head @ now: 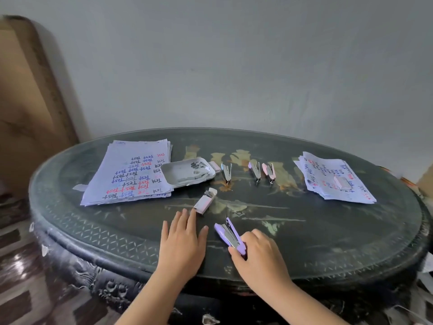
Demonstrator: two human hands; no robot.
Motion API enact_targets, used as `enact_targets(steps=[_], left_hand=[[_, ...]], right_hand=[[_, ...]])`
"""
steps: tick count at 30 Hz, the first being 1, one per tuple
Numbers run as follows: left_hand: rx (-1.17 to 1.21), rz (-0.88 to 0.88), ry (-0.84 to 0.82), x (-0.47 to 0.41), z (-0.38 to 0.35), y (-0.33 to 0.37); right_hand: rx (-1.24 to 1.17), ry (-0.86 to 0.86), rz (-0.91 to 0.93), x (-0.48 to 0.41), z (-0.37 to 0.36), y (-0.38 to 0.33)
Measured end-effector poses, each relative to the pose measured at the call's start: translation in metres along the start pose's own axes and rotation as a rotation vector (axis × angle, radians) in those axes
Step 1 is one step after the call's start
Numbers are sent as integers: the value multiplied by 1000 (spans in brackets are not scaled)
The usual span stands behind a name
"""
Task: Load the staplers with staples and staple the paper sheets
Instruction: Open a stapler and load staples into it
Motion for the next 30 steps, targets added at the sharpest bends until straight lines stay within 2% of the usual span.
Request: enact_targets(steps=[3,6,11,14,17,19,22,26,30], left_hand=[[-102,-3,-82,13,-5,2],[-109,0,-101,13,-4,3],[-68,-2,-128,13,-2,2],[66,-32,-144,11,5,6],[384,-91,-134,7,10,17],[590,-103,-38,7,13,20],[737,-147,87,8,16,20],[953,-154,165,10,23,22],[930,-215,181,7,24,22]], right_hand=[[2,-88,-76,1,6,-10],[-177,-192,-266,-13,12,-16],[-128,-262,-271,-37,5,-25],[-163,-215,-239,-36,3,-37],[-302,-113,-164,-30,5,-45],[-462,-79,-165,-27,11,-48],[-706,-159,-195,-28,21,-44],[-636,-124,-88,-30,26,-37],[-542,-34,12,-29,30,-35]])
Point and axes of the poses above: each hand's wrist, its own x-axis away from the middle knuckle, its own z-axis out of the back of the hand, y = z × x, the point moved 1 cm from there along -x, towards the middle knuckle, and after that the axes turned 9 degrees about -z, right-handed, at the moved point
